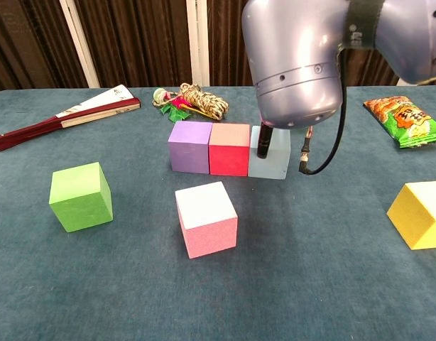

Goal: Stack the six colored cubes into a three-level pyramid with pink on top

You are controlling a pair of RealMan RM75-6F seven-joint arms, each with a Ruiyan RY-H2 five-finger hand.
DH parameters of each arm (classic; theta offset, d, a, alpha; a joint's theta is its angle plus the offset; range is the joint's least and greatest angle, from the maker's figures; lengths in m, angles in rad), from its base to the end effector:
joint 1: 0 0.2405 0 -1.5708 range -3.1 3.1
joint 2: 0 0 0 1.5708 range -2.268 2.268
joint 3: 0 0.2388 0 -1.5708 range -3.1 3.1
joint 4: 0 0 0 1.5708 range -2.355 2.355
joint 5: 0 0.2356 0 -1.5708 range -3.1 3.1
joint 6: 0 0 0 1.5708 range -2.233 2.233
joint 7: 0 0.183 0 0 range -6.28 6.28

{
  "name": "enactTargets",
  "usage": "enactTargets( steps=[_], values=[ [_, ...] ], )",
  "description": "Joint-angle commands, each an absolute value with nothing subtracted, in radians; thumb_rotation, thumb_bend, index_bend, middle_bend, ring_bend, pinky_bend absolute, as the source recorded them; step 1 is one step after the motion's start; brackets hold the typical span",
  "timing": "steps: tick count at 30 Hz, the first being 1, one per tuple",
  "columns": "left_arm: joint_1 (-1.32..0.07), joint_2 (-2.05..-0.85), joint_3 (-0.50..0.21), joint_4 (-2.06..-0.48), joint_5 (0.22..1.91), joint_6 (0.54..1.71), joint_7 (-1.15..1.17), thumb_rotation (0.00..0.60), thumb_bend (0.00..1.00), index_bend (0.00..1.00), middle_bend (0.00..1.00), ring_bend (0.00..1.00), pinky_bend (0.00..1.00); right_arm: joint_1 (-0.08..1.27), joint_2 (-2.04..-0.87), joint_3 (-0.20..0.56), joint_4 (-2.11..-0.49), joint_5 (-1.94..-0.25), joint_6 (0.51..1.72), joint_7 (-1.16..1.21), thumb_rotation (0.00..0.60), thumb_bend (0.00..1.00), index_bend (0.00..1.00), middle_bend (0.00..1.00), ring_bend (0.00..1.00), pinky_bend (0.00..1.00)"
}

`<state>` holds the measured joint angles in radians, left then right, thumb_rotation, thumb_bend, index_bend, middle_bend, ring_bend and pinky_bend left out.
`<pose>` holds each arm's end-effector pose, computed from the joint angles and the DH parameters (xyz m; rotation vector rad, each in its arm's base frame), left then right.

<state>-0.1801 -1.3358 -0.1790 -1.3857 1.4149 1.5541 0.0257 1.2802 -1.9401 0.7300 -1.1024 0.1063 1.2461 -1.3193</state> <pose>-0.3024 0.2773 0.1246 -1.2218 -0.7349 -1.0219 -0.0202 -0.4490 -0.0888 1.4419 -1.2536 0.3337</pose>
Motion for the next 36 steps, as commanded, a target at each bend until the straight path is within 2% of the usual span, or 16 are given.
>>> enactTargets(
  steps=[1,7,23,36],
  values=[
    [-0.18,-1.336,-0.179,-1.386,1.415,1.554,0.026,0.6,0.2,0.14,0.0,0.0,0.0,1.28,-1.939,0.73,-1.102,0.108,1.245,-1.319,0.6,0.27,0.34,0.19,0.13,0.02],
    [-0.18,-1.336,-0.179,-1.385,1.415,1.553,0.026,0.6,0.2,0.14,0.0,0.0,0.0,1.28,-1.936,0.731,-1.107,0.118,1.241,-1.323,0.6,0.27,0.28,0.16,0.11,0.02],
    [-0.18,-1.335,-0.179,-1.386,1.412,1.553,0.027,0.6,0.2,0.14,0.0,0.0,0.0,1.282,-1.924,0.732,-1.125,0.143,1.245,-1.339,0.6,0.27,0.22,0.11,0.07,0.02],
    [-0.18,-1.336,-0.179,-1.386,1.412,1.552,0.032,0.6,0.2,0.14,0.0,0.0,0.0,1.281,-1.911,0.752,-1.141,0.189,1.236,-1.35,0.6,0.27,0.1,0.04,0.03,0.01]
  ],
)
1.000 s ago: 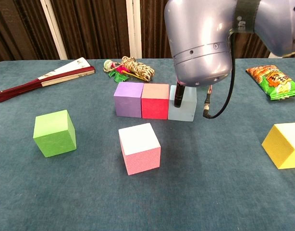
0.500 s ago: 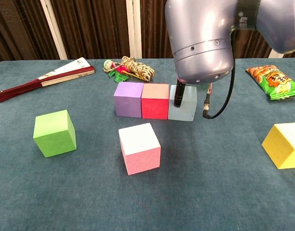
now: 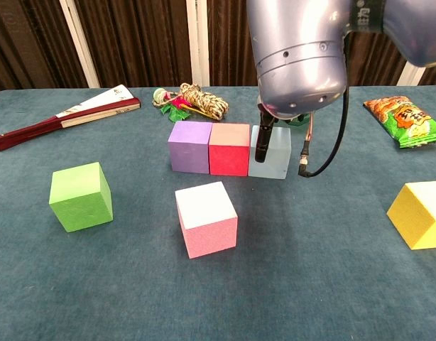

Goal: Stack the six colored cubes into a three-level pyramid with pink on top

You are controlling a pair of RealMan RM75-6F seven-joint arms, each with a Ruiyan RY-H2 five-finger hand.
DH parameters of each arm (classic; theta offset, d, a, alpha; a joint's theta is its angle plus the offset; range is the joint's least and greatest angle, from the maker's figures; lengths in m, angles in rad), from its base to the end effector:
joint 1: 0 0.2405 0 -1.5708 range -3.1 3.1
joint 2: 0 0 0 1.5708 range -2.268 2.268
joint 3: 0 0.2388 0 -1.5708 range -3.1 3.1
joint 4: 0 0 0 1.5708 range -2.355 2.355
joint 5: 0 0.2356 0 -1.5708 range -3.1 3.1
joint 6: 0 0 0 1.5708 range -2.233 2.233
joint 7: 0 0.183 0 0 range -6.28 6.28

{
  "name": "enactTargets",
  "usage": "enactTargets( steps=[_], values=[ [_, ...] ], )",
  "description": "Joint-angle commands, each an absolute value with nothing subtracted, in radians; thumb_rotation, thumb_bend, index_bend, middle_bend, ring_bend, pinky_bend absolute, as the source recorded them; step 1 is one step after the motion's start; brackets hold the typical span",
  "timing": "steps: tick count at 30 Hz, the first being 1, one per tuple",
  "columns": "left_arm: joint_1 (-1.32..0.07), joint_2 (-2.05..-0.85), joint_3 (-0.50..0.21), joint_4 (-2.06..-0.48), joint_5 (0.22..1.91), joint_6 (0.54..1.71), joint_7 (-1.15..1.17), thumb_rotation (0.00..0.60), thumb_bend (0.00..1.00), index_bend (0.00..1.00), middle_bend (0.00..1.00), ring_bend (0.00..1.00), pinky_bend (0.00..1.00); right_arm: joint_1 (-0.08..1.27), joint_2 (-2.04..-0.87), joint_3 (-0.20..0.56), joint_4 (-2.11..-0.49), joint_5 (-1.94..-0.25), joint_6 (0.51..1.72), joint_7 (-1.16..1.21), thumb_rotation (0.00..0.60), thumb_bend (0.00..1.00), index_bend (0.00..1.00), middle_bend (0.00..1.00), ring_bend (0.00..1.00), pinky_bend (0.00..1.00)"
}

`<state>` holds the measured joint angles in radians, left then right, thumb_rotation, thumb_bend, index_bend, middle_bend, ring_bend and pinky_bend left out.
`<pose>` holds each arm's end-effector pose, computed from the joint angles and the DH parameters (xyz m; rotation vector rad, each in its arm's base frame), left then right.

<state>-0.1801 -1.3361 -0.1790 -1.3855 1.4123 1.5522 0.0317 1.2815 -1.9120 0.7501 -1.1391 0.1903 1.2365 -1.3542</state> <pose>-0.3030 0.2774 0.1244 -1.2222 -0.7336 -1.0148 -0.0169 -0.4448 -0.0896 1.4696 -1.3173 0.3042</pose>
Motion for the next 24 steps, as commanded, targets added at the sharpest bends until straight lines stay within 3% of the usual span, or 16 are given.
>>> enactTargets(
  steps=[1,12,24],
  values=[
    [-0.18,-1.336,-0.179,-1.386,1.412,1.553,0.031,0.6,0.2,0.14,0.0,0.0,0.0,1.28,-1.909,0.753,-1.143,0.19,1.237,-1.348,0.6,0.27,0.09,0.04,0.03,0.01],
    [-0.18,-1.335,-0.179,-1.383,1.412,1.551,0.025,0.6,0.2,0.14,0.0,0.0,0.0,1.238,-1.84,0.744,-1.265,0.208,1.291,-1.357,0.6,0.27,0.07,0.02,0.01,0.01],
    [-0.177,-1.33,-0.172,-1.4,1.427,1.558,0.021,0.6,0.2,0.14,0.0,0.0,0.0,1.078,-1.597,0.757,-1.704,0.246,1.392,-1.315,0.6,0.27,0.07,0.02,0.01,0.01]
  ],
)
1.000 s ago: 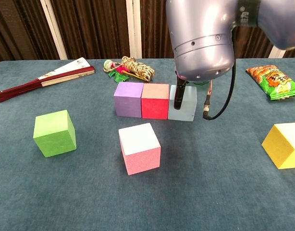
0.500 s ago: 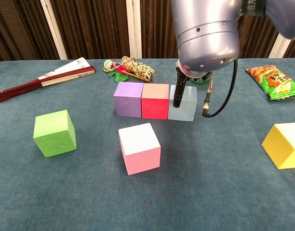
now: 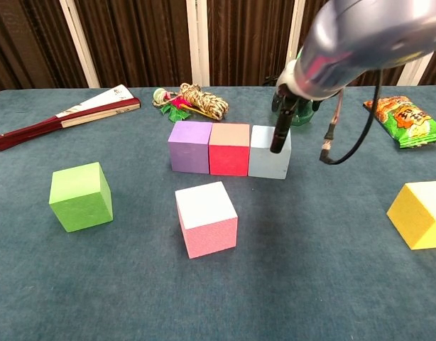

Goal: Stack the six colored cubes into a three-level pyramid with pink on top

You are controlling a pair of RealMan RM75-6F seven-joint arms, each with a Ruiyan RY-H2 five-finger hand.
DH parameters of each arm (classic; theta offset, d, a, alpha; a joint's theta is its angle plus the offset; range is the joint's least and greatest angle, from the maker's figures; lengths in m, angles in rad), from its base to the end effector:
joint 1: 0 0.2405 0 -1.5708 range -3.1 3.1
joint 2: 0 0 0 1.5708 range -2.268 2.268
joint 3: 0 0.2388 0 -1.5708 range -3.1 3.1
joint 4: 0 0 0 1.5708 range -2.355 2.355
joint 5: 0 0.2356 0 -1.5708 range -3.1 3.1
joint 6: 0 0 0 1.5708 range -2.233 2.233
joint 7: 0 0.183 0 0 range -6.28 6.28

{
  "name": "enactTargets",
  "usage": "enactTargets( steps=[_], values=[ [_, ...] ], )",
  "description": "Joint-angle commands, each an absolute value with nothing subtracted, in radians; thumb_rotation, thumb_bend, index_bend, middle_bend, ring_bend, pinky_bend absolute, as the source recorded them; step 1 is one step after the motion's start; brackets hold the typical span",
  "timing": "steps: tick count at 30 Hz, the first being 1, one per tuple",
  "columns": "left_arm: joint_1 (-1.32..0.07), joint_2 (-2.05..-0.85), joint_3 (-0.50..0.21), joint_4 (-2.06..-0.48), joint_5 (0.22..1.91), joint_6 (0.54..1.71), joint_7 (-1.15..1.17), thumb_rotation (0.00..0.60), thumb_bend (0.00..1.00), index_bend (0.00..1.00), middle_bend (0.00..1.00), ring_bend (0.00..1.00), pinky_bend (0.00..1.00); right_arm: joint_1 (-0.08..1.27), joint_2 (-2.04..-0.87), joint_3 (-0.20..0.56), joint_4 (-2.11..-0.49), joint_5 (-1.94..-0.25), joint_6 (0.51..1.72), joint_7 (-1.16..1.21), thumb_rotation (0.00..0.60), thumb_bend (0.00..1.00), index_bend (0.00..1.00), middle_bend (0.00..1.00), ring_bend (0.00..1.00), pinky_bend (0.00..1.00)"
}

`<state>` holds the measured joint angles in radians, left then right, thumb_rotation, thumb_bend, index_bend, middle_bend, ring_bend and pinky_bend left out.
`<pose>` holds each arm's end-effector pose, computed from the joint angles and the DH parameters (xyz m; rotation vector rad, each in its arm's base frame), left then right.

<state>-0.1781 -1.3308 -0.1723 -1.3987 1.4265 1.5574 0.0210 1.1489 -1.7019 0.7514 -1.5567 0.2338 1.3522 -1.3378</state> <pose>-0.2992 0.2752 0.1231 -1.2321 -0.7409 -1.0342 -0.0146 -0.4134 -0.0396 1.5144 -1.3479 0.3512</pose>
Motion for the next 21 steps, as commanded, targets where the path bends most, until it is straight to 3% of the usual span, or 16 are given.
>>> enactTargets(
  steps=[1,8,14,21],
  values=[
    [-0.177,-1.329,-0.172,-1.402,1.427,1.559,0.021,0.6,0.2,0.14,0.0,0.0,0.0,1.06,-1.572,0.755,-1.741,0.243,1.392,-1.307,0.6,0.27,0.07,0.02,0.01,0.01],
    [-0.177,-1.329,-0.166,-1.413,1.435,1.559,0.027,0.6,0.2,0.14,0.0,0.0,0.0,0.88,-1.375,0.693,-1.962,0.121,1.289,-1.191,0.6,0.27,0.07,0.02,0.01,0.01],
    [-0.181,-1.334,-0.164,-1.415,1.434,1.551,0.036,0.6,0.2,0.14,0.0,0.0,0.0,0.772,-1.235,0.607,-2.043,0.019,1.181,-1.122,0.6,0.27,0.07,0.02,0.01,0.01],
    [-0.182,-1.338,-0.169,-1.408,1.427,1.55,0.038,0.6,0.2,0.14,0.0,0.0,0.0,0.64,-1.117,0.471,-2.123,-0.233,1.119,-0.971,0.6,0.27,0.07,0.02,0.01,0.01]
  ],
)
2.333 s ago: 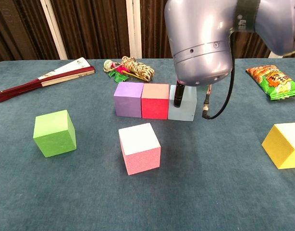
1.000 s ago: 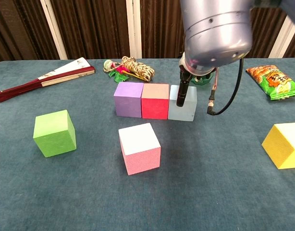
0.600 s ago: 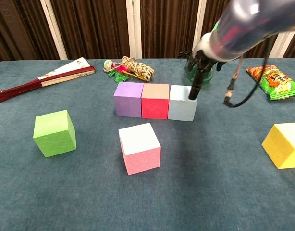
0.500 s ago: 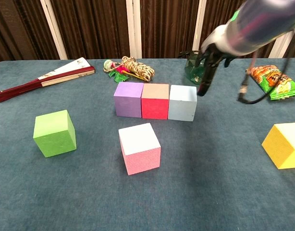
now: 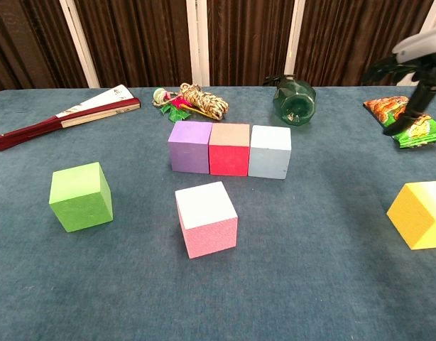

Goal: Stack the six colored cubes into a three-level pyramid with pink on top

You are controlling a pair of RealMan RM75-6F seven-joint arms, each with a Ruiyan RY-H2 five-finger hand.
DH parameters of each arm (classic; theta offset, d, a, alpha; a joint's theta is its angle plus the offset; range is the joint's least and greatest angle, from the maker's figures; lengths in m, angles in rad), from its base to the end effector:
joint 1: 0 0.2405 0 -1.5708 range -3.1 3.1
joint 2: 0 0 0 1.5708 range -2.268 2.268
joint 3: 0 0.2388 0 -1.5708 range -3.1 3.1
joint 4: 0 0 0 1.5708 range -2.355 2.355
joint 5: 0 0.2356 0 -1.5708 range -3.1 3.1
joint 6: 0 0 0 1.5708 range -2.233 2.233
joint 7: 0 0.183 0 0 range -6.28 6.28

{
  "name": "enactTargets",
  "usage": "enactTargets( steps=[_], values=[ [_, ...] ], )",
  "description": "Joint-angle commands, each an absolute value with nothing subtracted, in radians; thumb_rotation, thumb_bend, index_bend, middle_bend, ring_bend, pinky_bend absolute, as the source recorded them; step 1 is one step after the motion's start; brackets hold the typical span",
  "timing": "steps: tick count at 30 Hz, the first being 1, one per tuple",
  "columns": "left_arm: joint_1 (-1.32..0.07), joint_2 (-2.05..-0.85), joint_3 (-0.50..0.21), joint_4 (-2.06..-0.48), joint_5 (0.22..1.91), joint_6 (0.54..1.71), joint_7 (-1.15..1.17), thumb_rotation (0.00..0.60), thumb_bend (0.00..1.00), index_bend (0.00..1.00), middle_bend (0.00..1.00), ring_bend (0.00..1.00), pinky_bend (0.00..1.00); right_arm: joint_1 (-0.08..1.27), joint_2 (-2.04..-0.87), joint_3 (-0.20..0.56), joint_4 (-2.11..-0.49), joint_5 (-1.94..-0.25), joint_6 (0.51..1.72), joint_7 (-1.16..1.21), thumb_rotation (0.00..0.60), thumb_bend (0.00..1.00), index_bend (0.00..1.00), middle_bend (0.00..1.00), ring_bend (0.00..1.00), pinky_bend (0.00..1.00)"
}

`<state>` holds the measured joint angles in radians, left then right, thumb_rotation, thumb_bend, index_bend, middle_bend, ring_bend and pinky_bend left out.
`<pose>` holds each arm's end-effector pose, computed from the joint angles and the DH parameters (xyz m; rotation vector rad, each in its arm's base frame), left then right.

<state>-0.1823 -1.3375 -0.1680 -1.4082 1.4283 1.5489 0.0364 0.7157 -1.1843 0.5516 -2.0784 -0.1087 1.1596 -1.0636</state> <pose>-0.2959 0.2756 0.1173 -1.2450 -0.7493 -1.0302 -0.1153 -0.3645 0.0609 1.5329 -1.2243 0.5072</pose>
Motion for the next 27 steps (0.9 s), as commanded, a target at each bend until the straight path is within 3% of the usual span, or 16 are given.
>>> enactTargets(
  steps=[1,7,14,27],
  values=[
    [-0.182,-1.339,-0.169,-1.407,1.428,1.552,0.039,0.6,0.2,0.14,0.0,0.0,0.0,0.629,-1.104,0.455,-2.123,-0.25,1.115,-0.953,0.6,0.27,0.07,0.02,0.01,0.01],
    [-0.182,-1.341,-0.17,-1.404,1.434,1.557,0.03,0.6,0.2,0.14,0.0,0.0,0.0,0.588,-1.051,0.362,-2.132,-0.346,1.088,-0.87,0.6,0.27,0.07,0.02,0.01,0.01],
    [-0.179,-1.346,-0.178,-1.398,1.44,1.579,0.005,0.6,0.2,0.13,0.0,0.0,0.0,0.564,-1.069,0.253,-2.099,-0.484,1.079,-0.801,0.6,0.27,0.07,0.02,0.01,0.01],
    [-0.178,-1.353,-0.182,-1.386,1.44,1.587,0.001,0.6,0.2,0.13,0.0,0.0,0.0,0.633,-1.129,0.156,-2.0,-0.476,1.062,-0.775,0.6,0.27,0.07,0.02,0.01,0.01]
  ],
)
